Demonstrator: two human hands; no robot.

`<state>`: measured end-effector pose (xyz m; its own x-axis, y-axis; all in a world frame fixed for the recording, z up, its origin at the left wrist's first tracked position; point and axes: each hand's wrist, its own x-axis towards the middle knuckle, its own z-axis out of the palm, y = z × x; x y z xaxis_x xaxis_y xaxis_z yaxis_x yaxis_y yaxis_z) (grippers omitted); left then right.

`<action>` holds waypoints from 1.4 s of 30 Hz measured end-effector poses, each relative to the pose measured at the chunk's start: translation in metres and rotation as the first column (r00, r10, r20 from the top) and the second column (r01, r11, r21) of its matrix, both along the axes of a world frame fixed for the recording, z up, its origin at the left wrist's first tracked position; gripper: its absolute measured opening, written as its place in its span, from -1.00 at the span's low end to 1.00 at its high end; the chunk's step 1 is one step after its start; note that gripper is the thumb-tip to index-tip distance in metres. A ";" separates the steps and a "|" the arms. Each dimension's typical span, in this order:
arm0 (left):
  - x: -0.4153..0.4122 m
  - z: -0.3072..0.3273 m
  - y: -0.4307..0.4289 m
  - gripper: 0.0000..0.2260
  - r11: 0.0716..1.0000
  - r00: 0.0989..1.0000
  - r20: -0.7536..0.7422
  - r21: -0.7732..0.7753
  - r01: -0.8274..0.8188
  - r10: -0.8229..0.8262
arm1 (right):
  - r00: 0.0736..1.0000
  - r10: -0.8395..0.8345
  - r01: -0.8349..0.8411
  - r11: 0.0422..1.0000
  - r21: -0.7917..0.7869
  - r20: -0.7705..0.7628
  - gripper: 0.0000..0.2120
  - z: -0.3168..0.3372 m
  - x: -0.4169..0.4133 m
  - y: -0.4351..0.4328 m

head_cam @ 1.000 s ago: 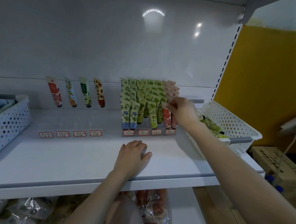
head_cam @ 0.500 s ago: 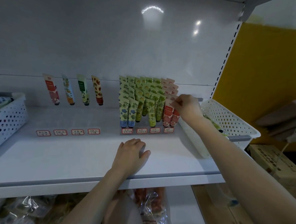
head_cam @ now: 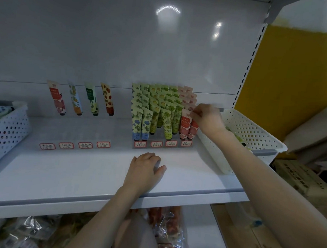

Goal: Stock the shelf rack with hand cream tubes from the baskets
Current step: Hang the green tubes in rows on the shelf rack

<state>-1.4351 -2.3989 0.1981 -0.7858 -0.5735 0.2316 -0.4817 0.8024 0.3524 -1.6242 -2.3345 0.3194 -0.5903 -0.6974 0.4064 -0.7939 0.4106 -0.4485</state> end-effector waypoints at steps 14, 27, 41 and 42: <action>0.000 0.000 0.000 -0.71 1.000 1.000 -0.015 -0.008 -0.006 0.006 | 1.000 0.010 -0.010 1.000 0.000 -0.015 -0.79 0.001 0.000 0.003; 0.000 -0.001 -0.001 -0.69 1.000 1.000 -0.009 0.003 -0.003 0.003 | 1.000 0.022 -0.022 1.000 0.020 -0.018 -0.78 0.003 0.002 0.003; -0.001 -0.002 -0.001 -0.70 1.000 1.000 -0.010 -0.003 0.001 -0.001 | 0.998 -0.053 0.056 0.996 0.076 -0.036 -0.75 0.001 0.005 -0.002; -0.001 -0.002 -0.002 -0.69 1.000 1.000 -0.006 -0.001 0.001 -0.001 | 0.998 -0.053 0.054 0.996 0.070 -0.017 -0.74 0.001 0.003 -0.001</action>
